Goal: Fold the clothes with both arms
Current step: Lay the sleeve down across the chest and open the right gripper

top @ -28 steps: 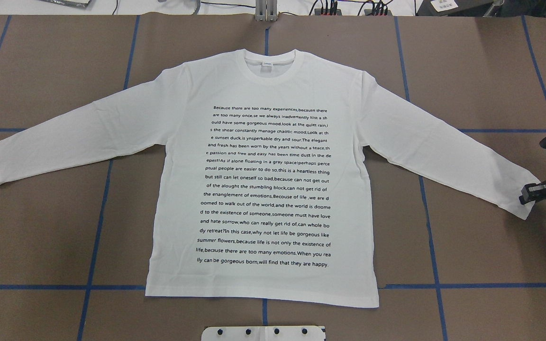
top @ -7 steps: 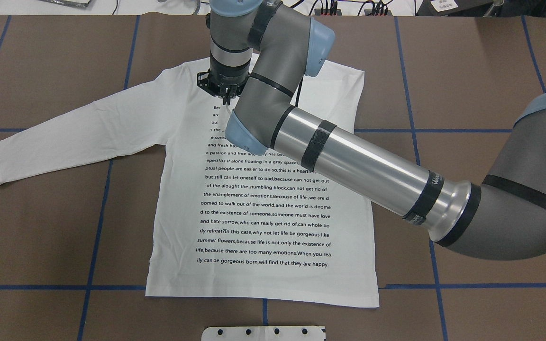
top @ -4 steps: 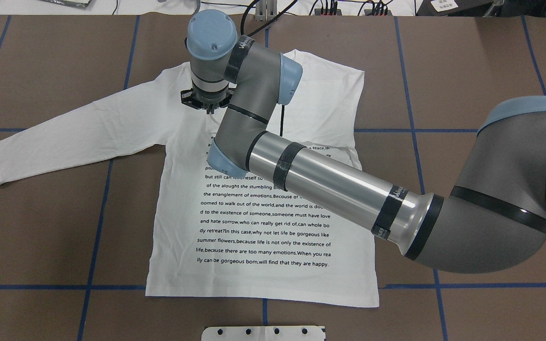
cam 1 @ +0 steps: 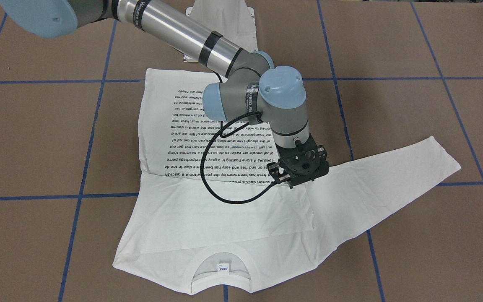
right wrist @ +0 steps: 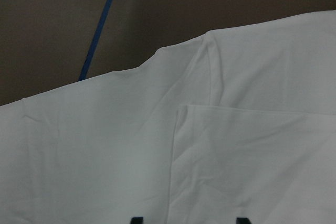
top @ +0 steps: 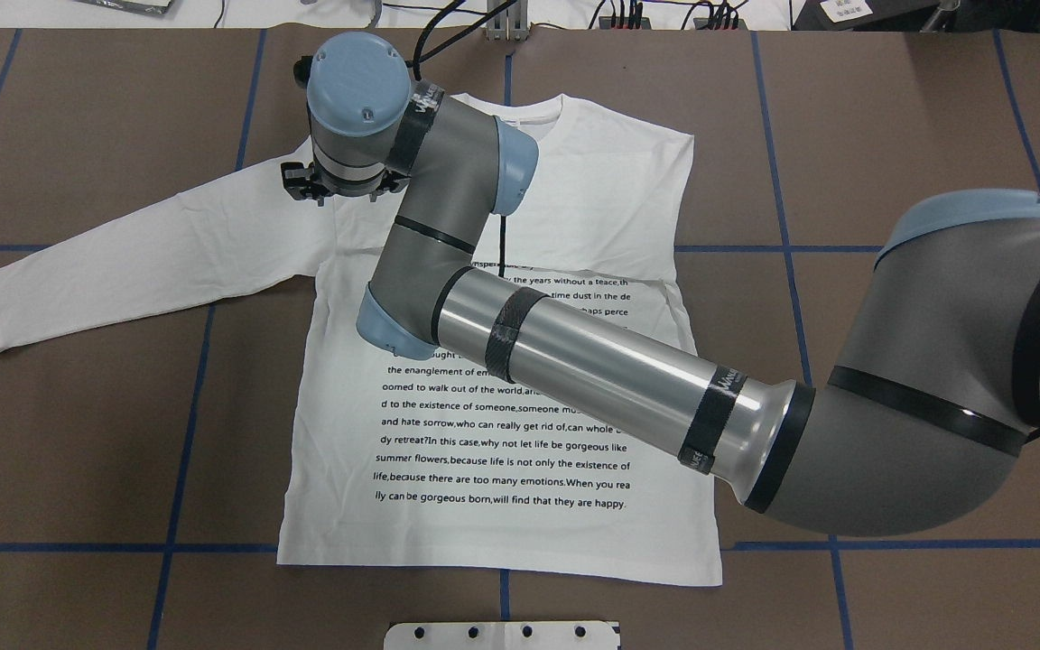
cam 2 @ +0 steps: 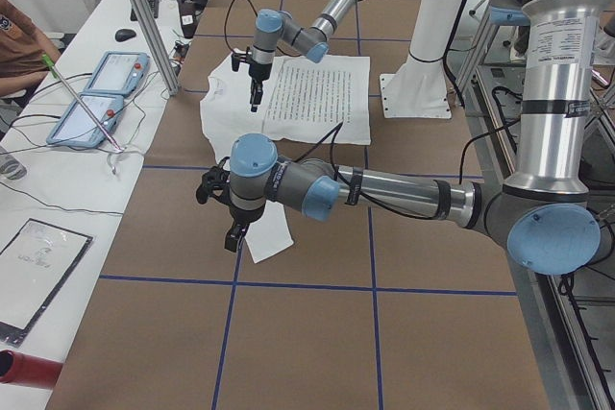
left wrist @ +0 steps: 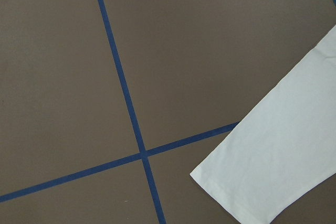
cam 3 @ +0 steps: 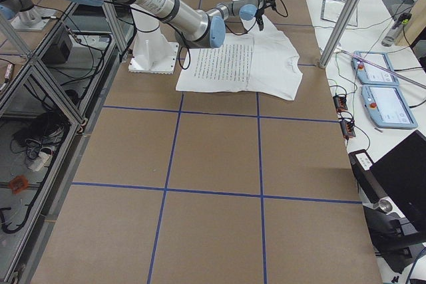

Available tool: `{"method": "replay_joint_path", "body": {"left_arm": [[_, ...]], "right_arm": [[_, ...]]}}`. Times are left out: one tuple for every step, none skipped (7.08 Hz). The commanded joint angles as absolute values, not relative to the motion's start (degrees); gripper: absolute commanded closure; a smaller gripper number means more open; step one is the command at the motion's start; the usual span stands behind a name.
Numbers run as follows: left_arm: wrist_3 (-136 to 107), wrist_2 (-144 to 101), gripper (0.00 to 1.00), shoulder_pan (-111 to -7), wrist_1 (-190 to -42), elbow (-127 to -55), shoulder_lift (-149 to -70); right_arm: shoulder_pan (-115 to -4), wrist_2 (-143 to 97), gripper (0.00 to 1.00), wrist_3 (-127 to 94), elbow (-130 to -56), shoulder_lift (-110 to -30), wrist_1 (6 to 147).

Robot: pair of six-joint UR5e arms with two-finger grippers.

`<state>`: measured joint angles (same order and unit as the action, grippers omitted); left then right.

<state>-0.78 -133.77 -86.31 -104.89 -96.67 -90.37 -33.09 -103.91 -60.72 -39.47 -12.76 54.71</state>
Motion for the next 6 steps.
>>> {"method": "replay_joint_path", "body": {"left_arm": [[-3.8,-133.7,0.01,-86.2,-105.0,-94.8,-92.1],[-10.5,-133.6,0.01,-85.0,-107.0,-94.5,-92.7],[-20.8,-133.2,0.01,-81.0,-110.4,-94.9,-92.2],[-28.4,-130.8,0.01,-77.3,-111.7,-95.0,-91.5],[-32.2,-129.8,0.01,-75.1,-111.7,-95.2,-90.6],[-37.8,-127.8,0.01,-70.8,-113.2,-95.3,-88.6]], "right_arm": [[-33.0,-103.8,0.01,-61.6,-40.0,-13.0,55.9],[-33.3,-103.8,0.01,-61.8,-47.0,-14.7,66.1],[-34.9,-104.7,0.01,-60.7,-61.9,-20.4,81.4],[-36.8,-108.9,0.01,-60.1,-70.5,-24.7,90.1],[-39.0,-111.1,0.0,-59.6,-76.6,-28.7,94.5],[-41.8,-113.6,0.0,-57.6,-84.1,-34.5,98.2]]}}
